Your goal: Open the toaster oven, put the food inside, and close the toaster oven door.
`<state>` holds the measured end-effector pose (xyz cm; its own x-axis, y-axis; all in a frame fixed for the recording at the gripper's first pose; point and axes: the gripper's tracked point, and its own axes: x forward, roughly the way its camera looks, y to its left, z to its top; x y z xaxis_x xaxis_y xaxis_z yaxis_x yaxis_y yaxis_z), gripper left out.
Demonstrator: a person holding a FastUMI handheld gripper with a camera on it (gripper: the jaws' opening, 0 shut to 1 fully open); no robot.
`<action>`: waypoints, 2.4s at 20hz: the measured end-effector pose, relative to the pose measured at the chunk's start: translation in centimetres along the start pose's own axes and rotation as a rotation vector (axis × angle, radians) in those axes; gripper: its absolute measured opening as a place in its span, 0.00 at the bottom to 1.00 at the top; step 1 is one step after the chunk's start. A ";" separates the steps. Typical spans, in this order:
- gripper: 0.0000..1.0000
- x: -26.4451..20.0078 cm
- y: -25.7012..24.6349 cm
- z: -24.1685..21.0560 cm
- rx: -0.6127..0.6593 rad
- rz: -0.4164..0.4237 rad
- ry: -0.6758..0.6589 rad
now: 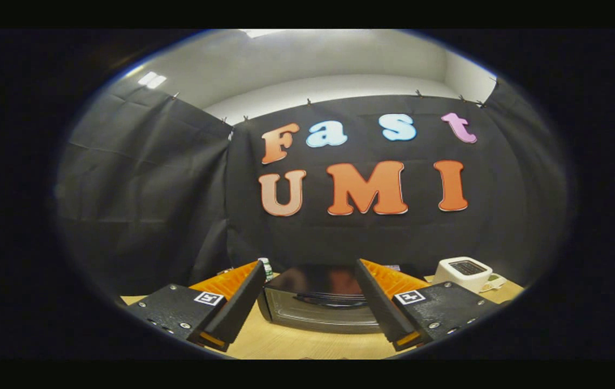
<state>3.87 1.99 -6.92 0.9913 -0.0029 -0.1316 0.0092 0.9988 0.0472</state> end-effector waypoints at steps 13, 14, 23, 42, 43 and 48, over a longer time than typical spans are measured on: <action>0.99 8.2 -3.0 -10.5 -0.001 -0.134 0.209; 0.99 8.4 -2.8 -11.1 0.000 -0.132 0.217; 0.94 8.9 -3.1 -11.5 -0.017 -0.144 0.195; 0.80 -3.5 0.0 -15.2 0.073 0.030 0.281; 0.80 -3.9 0.1 -15.8 0.096 0.037 0.300; 0.80 -5.1 -0.2 -21.1 0.162 0.027 0.481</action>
<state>-3.94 2.78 -27.19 0.8191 0.0833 -0.5675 0.0424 0.9779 0.2048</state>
